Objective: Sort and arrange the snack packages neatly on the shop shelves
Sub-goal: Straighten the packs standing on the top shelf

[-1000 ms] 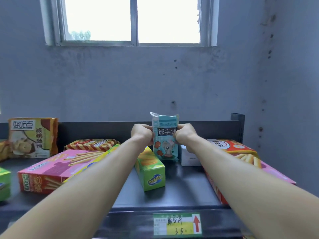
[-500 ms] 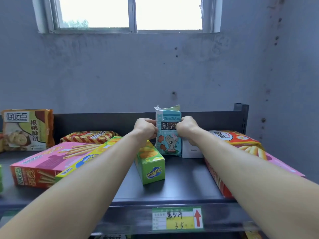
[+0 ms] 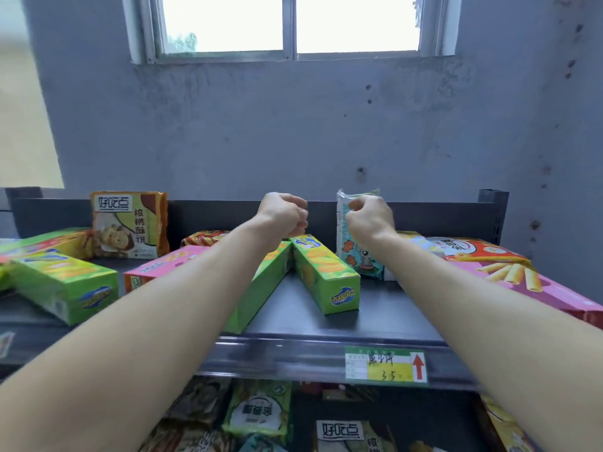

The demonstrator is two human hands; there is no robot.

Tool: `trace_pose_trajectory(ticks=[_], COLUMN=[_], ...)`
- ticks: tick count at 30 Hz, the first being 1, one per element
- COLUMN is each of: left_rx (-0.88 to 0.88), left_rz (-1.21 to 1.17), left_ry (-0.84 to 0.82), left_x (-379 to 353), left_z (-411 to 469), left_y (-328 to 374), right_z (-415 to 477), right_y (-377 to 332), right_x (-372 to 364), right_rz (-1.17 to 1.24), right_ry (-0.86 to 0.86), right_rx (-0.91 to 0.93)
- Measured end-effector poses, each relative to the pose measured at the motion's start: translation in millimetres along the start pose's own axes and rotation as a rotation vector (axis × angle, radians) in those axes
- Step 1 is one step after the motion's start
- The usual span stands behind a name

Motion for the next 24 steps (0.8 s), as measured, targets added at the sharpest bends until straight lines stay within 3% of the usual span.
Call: trace_pose_trajectory(ticks=[15,24], left_rx=[0.060,0.061], left_rz=[0.200,0.272], left_ry=[0.023,0.027], left_x=[129,202], left_z=[-69,-107], left_y=[-32,-44], right_z=[-74,-110], right_y=[-104,-156], right_x=[-77,-104], right_rz=[-0.003,0.069], right_ry=[-0.240,-0.157], right_rx=[-0.012,0.020])
Point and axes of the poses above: each hand's wrist, its own z-axis towards the middle knuckle, its own x-axis out of the back of the hand, y = z × x, the point moved 7 cm from there along z, towards the middle knuckle, and after that the axes turned 12 degrees about x, right-handed, at the moved point
